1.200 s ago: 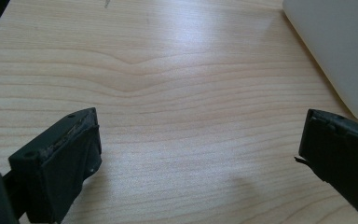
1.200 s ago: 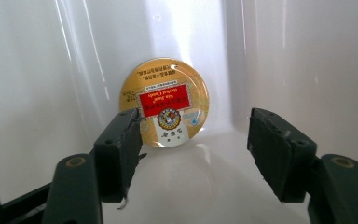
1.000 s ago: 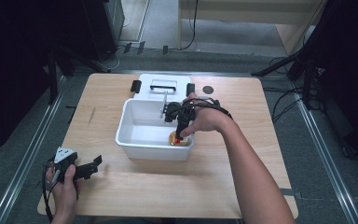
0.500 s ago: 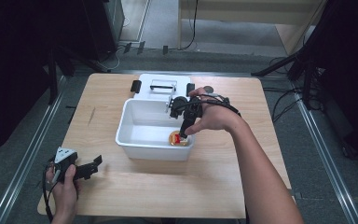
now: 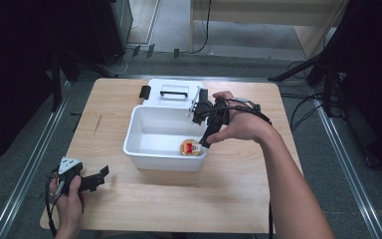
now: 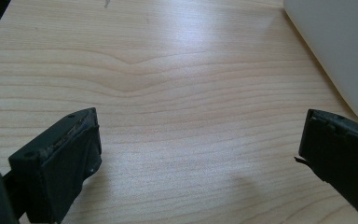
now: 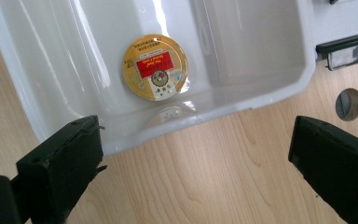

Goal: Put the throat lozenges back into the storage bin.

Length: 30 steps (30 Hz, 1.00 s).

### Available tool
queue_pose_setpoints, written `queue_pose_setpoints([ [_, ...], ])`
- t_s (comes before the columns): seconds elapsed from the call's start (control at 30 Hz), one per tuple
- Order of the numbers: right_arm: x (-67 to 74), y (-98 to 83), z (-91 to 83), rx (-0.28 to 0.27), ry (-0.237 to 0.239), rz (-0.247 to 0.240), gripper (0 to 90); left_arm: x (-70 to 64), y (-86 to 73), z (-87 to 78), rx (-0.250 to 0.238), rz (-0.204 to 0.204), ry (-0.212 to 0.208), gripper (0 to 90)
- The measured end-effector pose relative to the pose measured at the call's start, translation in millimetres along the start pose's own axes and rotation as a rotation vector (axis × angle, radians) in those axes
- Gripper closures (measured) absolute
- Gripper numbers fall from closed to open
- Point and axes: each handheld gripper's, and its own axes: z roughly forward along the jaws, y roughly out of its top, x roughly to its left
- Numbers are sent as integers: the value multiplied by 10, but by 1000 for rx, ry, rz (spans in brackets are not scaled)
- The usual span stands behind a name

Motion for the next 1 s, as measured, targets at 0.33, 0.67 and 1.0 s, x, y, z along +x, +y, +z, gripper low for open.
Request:
queue_pose_setpoints([
  [0.33, -22, -230, -105, -17, -18, 42, 10, -1, 0, 0, 0, 0, 0, 0],
  [0.67, -35, -502, -131, -43, -33, 102, 0, -2, -2, 0, -3, 2, 3, 0],
  [1.0, -35, -865, -53, -98, -41, 215, 0, -4, -1, -1, 2, 7, 3, 0],
])
